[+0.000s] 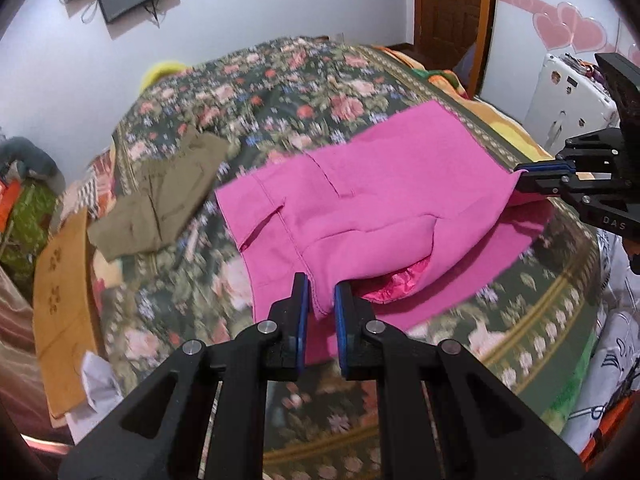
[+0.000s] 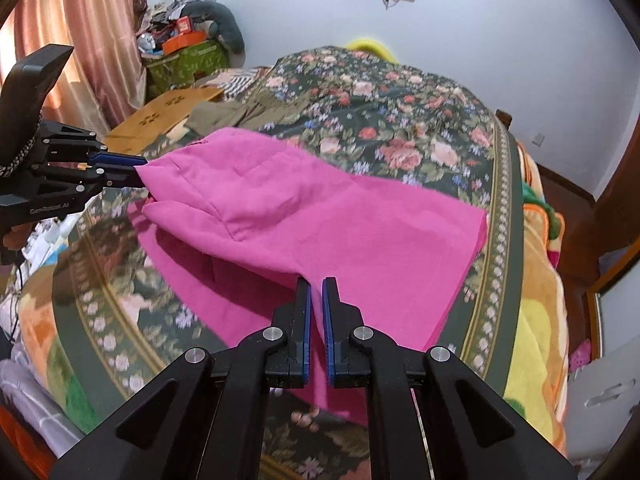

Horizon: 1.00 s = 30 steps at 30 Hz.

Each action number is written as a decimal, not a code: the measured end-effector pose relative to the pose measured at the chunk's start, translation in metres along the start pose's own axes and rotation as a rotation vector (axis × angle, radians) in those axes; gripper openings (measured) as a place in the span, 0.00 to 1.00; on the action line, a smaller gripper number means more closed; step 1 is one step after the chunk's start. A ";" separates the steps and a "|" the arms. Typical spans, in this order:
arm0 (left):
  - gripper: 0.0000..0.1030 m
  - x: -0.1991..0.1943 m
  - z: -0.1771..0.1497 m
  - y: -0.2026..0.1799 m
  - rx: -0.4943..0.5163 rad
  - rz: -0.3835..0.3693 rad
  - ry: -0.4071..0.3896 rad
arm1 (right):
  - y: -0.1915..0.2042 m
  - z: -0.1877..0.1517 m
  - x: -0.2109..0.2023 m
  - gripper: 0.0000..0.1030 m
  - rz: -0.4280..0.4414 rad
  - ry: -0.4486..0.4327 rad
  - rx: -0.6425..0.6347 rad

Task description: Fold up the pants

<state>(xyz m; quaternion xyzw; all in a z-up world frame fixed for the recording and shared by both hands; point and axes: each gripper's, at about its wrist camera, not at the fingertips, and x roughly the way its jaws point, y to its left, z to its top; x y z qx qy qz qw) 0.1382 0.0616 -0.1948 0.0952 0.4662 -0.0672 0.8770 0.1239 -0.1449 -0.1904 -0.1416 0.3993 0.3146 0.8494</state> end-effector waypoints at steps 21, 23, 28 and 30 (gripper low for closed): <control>0.34 -0.017 -0.030 0.066 -0.289 -0.028 -0.005 | -0.040 -0.062 -0.008 0.37 -0.104 0.101 0.127; 0.34 -0.014 -0.029 0.069 -0.302 -0.039 0.001 | -0.046 -0.064 -0.013 0.37 -0.134 0.100 0.138; 0.35 0.002 -0.027 0.063 -0.316 -0.077 0.039 | -0.067 -0.067 -0.025 0.37 -0.212 0.096 0.193; 0.35 0.008 -0.028 0.061 -0.327 -0.102 0.058 | -0.075 -0.067 -0.033 0.37 -0.199 0.074 0.240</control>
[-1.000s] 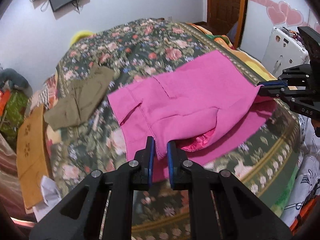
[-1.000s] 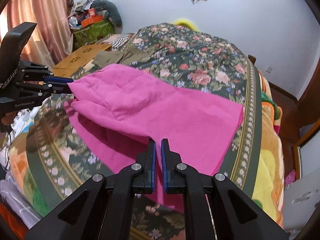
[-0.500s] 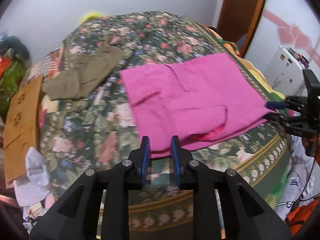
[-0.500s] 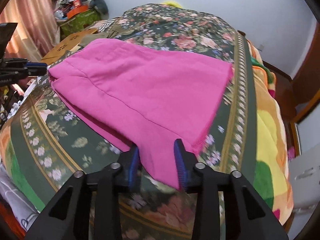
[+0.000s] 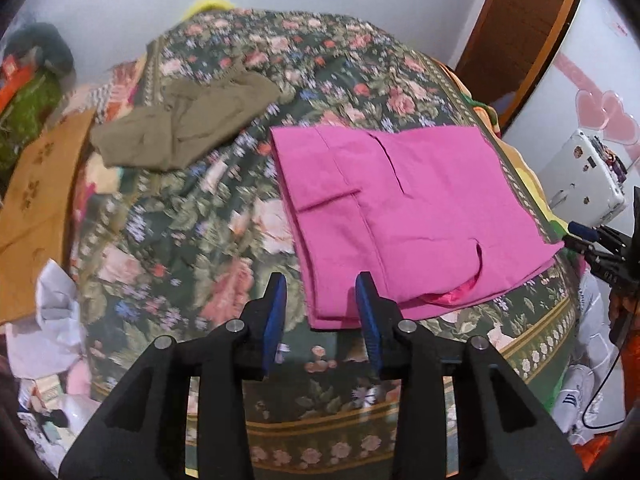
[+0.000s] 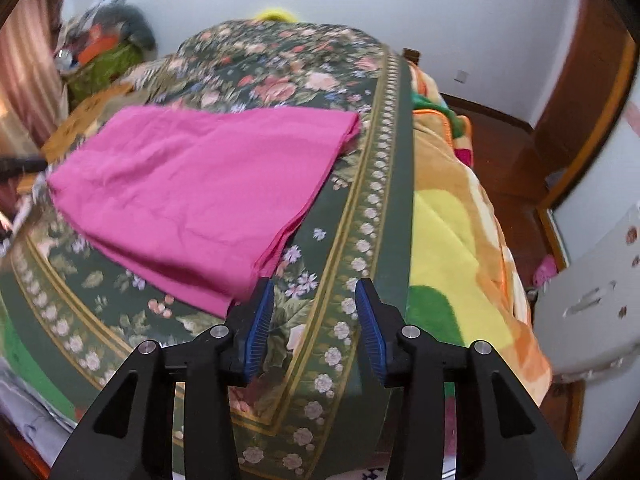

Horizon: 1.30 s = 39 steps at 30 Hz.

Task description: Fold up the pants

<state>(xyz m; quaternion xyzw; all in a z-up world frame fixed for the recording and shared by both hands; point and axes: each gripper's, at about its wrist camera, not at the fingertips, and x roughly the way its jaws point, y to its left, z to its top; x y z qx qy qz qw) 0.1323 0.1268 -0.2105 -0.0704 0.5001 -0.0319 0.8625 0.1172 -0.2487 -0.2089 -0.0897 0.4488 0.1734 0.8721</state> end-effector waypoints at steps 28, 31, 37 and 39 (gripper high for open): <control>0.09 0.018 -0.013 0.002 -0.011 0.040 0.040 | 0.028 -0.002 0.036 0.15 0.170 0.050 0.048; 0.11 0.007 -0.003 0.004 0.008 0.054 0.029 | 0.021 0.005 0.032 0.15 0.170 0.045 0.068; 0.21 -0.002 0.040 0.017 -0.013 0.114 -0.042 | -0.006 0.036 0.025 0.17 0.150 -0.034 0.128; 0.22 0.004 0.057 0.020 -0.016 0.126 -0.053 | -0.016 0.049 0.028 0.18 0.142 -0.051 0.148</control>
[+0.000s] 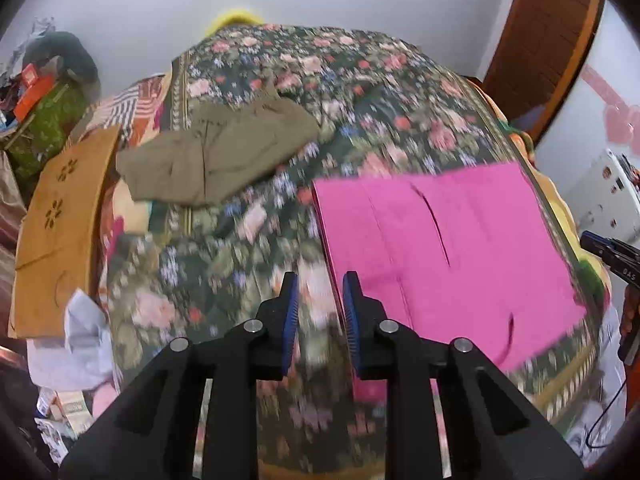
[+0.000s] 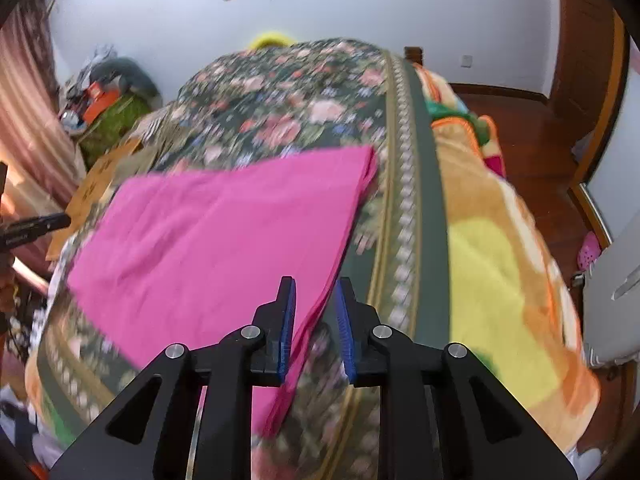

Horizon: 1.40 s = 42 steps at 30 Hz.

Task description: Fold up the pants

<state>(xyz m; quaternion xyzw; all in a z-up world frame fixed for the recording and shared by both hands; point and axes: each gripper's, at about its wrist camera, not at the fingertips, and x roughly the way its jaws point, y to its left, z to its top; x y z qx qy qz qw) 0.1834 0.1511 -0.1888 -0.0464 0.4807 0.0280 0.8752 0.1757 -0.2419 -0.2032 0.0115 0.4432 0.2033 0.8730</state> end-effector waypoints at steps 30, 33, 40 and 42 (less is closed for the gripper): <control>0.02 0.105 0.040 -0.005 -0.047 0.036 0.038 | -0.019 0.083 0.121 0.04 0.000 -0.008 -0.088; 0.03 0.106 0.035 -0.002 -0.050 0.053 0.031 | -0.015 0.088 0.118 0.03 -0.055 -0.039 -0.144; 0.09 0.107 0.037 -0.003 -0.035 0.092 0.057 | -0.010 0.093 0.135 0.04 -0.143 0.030 -0.191; 0.10 0.096 0.041 0.002 -0.041 0.097 0.048 | -0.011 0.095 0.129 0.12 -0.158 0.042 -0.190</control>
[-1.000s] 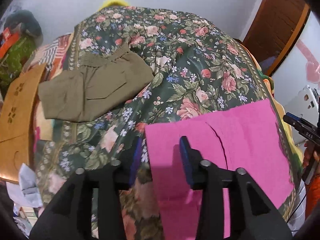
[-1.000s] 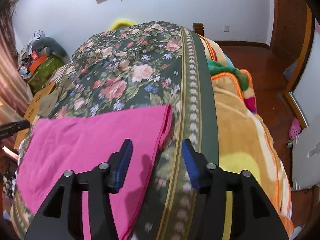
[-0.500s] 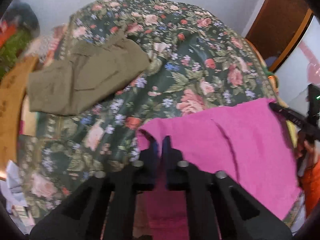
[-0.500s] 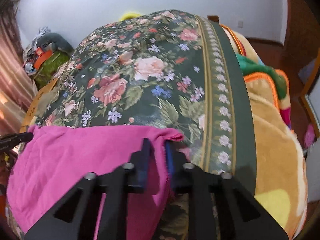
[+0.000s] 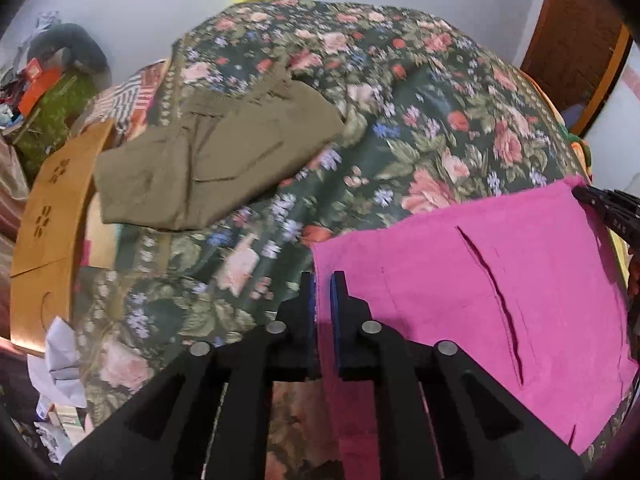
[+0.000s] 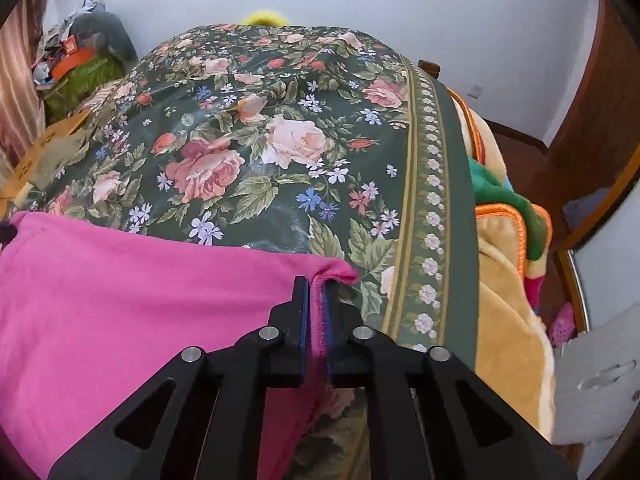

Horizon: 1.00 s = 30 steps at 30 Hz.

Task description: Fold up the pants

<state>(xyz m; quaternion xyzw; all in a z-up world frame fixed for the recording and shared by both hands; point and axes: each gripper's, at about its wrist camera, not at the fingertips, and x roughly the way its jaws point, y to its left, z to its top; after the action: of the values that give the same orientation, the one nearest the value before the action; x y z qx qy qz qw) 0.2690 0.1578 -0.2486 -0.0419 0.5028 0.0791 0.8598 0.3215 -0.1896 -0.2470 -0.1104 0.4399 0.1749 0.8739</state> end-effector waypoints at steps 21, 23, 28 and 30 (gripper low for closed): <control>0.48 0.001 0.015 -0.083 0.199 -0.114 0.082 | 0.102 -0.008 -0.031 0.66 0.284 0.125 -0.068; 0.53 0.010 0.006 -0.087 0.228 -0.101 0.108 | 0.114 -0.018 -0.019 0.66 0.290 0.187 -0.109; 0.69 -0.006 -0.016 -0.085 0.256 -0.086 0.055 | 0.122 -0.037 -0.025 0.74 0.277 0.196 -0.152; 0.78 -0.010 -0.022 -0.080 0.246 -0.075 0.052 | 0.119 -0.042 -0.030 0.74 0.281 0.198 -0.141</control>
<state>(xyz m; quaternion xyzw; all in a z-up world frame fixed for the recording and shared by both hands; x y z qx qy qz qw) 0.2594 0.0746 -0.2511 0.0428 0.5288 -0.0164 0.8475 0.2263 -0.1022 -0.2525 -0.1255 0.5215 0.3139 0.7834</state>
